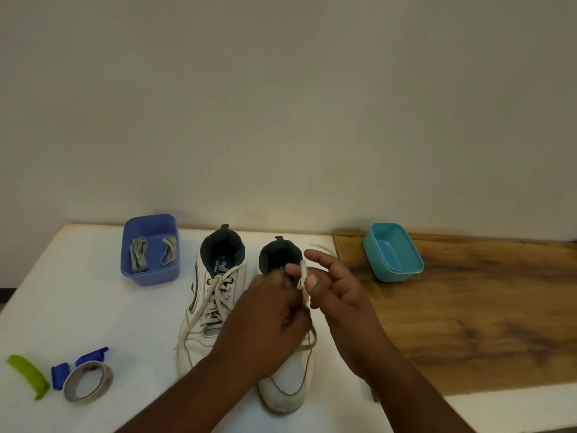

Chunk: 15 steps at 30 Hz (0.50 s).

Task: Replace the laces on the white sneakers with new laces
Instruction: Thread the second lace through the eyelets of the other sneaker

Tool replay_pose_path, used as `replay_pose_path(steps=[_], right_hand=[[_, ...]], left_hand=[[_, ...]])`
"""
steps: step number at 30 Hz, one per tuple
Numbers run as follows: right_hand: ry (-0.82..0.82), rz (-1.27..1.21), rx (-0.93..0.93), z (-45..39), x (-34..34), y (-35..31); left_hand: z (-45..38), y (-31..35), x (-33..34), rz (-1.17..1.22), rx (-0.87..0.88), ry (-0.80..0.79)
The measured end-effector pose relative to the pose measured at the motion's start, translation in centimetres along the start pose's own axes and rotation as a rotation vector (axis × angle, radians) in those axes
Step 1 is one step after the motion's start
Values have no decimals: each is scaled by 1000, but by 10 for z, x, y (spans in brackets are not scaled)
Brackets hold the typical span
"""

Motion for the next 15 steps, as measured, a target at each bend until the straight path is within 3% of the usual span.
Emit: replay_pose_path(steps=[6,10,12,15], right_hand=[[395,-181,135,-11,-12,9],[429,-299,206,-17,-16,14],[395,-119,146,-16,-15,17],[326,349,-65,-14,-10,20]], left_hand=[[12,17,3,-153,158,-285],[14,16,4,-185,187,-317],[14,16,4,-185,189,-313],[9,11,0,-185,119,-238]])
Point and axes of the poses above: each hand's wrist, its own z-axis away from the middle knuckle, its own x-axis out of the palm, y = z × x, the point moved 1 cm from there along -z, towards the middle knuckle, and after that the axes turned 2 degrees about -x, right-handed, at the moved point
